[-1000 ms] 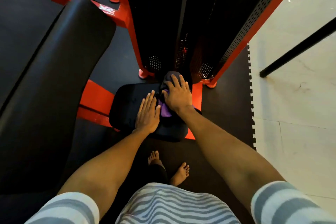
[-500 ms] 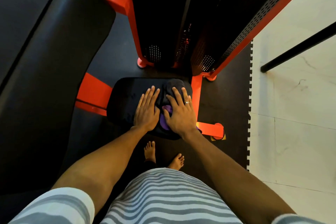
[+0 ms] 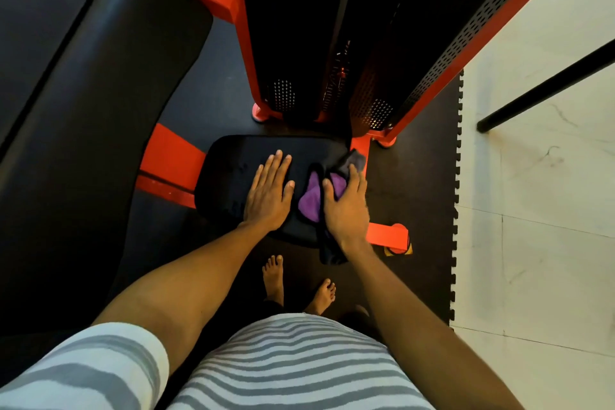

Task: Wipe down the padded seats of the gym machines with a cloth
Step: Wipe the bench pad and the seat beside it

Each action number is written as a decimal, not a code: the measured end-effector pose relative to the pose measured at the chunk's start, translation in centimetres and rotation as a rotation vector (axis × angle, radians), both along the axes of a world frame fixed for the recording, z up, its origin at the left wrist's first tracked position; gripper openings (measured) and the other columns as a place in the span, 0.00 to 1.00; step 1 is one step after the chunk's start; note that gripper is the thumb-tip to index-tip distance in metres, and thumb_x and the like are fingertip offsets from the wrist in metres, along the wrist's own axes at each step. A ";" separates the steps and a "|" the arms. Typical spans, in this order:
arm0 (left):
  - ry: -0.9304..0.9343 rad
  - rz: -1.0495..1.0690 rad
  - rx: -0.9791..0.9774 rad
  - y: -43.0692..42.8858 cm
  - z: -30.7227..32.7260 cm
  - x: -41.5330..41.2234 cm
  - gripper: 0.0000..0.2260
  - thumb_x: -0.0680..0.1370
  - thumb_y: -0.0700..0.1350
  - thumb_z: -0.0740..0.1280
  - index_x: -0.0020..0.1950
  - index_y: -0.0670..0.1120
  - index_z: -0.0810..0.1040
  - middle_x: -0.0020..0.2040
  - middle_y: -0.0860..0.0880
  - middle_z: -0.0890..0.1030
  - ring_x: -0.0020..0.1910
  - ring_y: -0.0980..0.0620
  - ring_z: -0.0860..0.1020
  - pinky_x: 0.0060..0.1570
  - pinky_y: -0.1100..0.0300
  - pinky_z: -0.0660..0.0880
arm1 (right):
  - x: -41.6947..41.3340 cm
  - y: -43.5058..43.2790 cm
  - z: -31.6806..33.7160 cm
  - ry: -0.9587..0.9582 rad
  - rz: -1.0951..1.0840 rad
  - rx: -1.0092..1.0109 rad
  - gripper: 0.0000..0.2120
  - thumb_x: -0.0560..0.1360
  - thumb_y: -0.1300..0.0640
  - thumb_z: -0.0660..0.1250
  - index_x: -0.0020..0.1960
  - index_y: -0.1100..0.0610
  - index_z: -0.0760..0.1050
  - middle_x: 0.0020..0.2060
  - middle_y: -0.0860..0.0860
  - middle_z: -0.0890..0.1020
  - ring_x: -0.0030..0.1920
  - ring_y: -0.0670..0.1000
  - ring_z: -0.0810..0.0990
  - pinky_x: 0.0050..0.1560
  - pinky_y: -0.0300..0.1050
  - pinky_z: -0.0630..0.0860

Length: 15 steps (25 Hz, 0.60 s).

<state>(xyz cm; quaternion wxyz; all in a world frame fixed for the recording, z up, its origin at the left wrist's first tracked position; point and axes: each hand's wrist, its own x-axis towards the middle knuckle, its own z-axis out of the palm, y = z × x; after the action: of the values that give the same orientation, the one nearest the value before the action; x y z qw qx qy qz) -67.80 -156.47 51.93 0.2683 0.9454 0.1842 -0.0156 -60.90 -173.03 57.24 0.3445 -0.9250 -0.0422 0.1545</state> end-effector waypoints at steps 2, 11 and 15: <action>0.011 0.002 -0.007 -0.1 0.0 -0.1 0.28 0.84 0.54 0.45 0.84 0.50 0.47 0.83 0.53 0.43 0.81 0.56 0.41 0.80 0.56 0.39 | -3.4 -0.5 0.1 -0.018 0.043 -0.041 0.35 0.82 0.40 0.61 0.82 0.53 0.55 0.83 0.55 0.52 0.81 0.58 0.55 0.75 0.55 0.65; 0.033 0.320 -0.094 -4.9 1.2 1.0 0.25 0.86 0.46 0.51 0.83 0.48 0.50 0.83 0.51 0.47 0.82 0.54 0.45 0.80 0.56 0.38 | 6.9 3.1 0.0 -0.111 0.425 -0.257 0.30 0.82 0.49 0.61 0.82 0.55 0.58 0.83 0.58 0.50 0.81 0.66 0.45 0.80 0.63 0.50; -0.010 0.453 -0.115 -5.2 0.9 0.4 0.26 0.85 0.40 0.55 0.83 0.46 0.54 0.83 0.49 0.52 0.82 0.53 0.49 0.80 0.58 0.41 | 4.9 1.1 -0.2 -0.354 0.824 -0.258 0.28 0.77 0.48 0.66 0.76 0.54 0.71 0.80 0.57 0.62 0.81 0.65 0.53 0.78 0.66 0.55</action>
<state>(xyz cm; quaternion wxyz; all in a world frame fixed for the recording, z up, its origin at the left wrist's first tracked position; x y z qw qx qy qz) -67.38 -161.72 52.84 0.3194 0.8631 0.3892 0.0392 -56.04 -171.91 57.08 0.1238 -0.8787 -0.4446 0.1223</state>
